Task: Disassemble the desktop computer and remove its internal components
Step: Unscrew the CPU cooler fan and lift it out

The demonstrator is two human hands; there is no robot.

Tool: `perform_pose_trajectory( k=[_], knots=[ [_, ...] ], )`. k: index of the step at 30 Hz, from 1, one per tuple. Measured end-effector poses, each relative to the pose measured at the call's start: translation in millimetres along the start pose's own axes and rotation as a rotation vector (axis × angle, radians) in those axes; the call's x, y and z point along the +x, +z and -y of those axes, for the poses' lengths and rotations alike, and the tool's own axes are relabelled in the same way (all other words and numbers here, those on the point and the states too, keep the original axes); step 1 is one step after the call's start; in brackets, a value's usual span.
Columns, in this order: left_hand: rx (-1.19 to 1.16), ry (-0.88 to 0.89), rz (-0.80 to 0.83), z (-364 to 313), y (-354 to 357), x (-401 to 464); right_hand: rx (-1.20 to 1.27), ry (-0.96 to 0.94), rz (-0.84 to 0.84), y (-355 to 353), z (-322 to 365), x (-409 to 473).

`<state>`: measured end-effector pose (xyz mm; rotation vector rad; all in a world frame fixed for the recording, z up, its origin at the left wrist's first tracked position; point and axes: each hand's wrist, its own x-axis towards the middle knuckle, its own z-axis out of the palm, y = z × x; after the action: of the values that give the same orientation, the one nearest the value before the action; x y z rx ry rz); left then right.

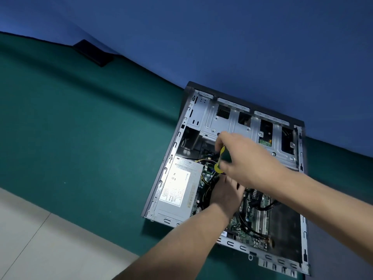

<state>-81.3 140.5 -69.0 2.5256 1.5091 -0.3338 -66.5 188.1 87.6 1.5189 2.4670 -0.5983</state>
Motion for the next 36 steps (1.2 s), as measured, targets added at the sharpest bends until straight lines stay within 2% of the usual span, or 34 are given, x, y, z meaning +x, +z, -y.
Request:
perform_pose_trajectory(
  k=[3, 5, 7, 10, 12, 14, 16, 20, 24, 27, 30, 33, 36],
  knots=[
    [0.045, 0.029, 0.028, 1, 2, 2, -0.276, 0.121, -0.078, -5, -4, 7],
    [0.049, 0.035, 0.035, 1, 0, 0, -0.218, 0.057, -0.043, -5, -2, 7],
    [-0.016, 0.024, 0.001, 1, -2, -2, -0.071, -0.009, 0.089, -4, -1, 6],
    [-0.023, 0.006, -0.014, 1, -2, -1, -0.054, 0.038, 0.206, -11, -3, 12],
    [0.011, 0.006, 0.050, 1, -2, 1, -0.206, 0.093, 0.187, -18, -6, 17],
    [0.051, 0.011, 0.105, 0, -1, 2, -0.408, 0.050, 0.120, -21, -9, 17],
    [0.047, 0.006, 0.125, -2, -2, 1, -0.341, -0.069, 0.060, -15, -8, 14],
    [0.054, -0.011, 0.153, 0, -8, 1, -0.117, -0.201, 0.110, -10, -13, 10],
    [0.102, 0.044, 0.223, 0, -7, 5, -0.085, -0.126, 0.000, -13, -30, 0],
    [0.172, 0.187, 0.283, 16, -14, 16, 0.007, -0.048, -0.134, -23, -45, -14],
    [-0.162, 0.228, 0.394, 40, -27, 23, 0.064, 0.088, -0.293, -47, -54, -34],
    [-0.436, 0.238, 0.499, 63, -38, 36, 0.070, 0.226, -0.370, -58, -58, -59],
    [-0.526, 0.224, 0.599, 78, -43, 53, 0.124, 0.355, -0.387, -58, -54, -81]
  ],
)
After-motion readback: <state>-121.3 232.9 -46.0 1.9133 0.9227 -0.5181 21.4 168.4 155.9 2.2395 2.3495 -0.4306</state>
